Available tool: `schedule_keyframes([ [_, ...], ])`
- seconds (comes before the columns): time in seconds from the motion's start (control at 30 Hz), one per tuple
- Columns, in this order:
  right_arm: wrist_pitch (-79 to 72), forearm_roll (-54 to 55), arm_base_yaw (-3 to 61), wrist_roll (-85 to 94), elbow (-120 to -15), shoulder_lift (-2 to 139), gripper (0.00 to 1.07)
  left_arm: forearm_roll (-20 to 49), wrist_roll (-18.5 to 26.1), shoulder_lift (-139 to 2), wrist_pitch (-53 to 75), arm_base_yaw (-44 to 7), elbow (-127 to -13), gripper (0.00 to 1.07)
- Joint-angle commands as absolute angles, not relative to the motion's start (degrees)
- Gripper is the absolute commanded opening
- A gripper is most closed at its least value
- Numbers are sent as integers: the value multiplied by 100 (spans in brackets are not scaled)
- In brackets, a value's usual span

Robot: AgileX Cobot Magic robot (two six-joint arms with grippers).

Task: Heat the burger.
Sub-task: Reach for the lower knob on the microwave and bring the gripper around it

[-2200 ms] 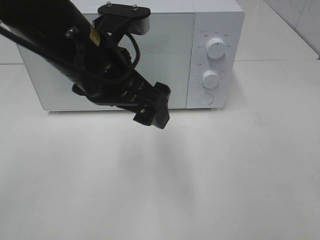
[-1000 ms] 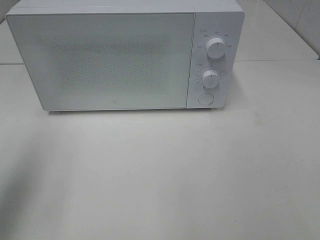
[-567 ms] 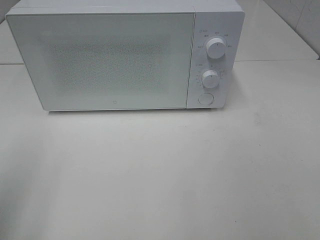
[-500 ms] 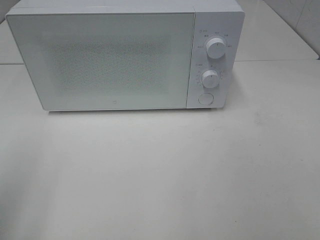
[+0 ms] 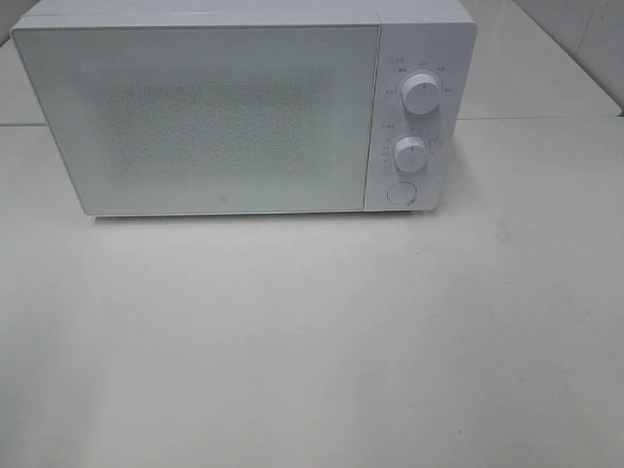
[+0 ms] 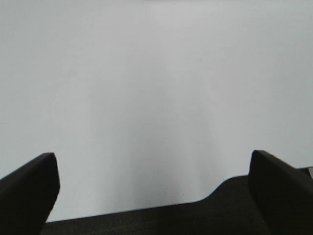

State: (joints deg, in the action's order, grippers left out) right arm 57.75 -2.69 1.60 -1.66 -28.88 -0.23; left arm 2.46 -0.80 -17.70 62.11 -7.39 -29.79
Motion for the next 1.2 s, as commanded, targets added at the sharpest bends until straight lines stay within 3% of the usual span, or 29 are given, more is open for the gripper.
schedule_keyframes([
  [0.03,5707,-269,132,-172,-2871,-178,76,327,-97,-1335,6131,-728,-2968,98],
  [0.63,5707,-269,132,-172,-2871,-178,76,464,-97,178,6125,-728,-2968,98],
  [1.2,5707,-258,132,-172,-2871,-178,76,481,-97,166,6125,-728,-2968,98],
])
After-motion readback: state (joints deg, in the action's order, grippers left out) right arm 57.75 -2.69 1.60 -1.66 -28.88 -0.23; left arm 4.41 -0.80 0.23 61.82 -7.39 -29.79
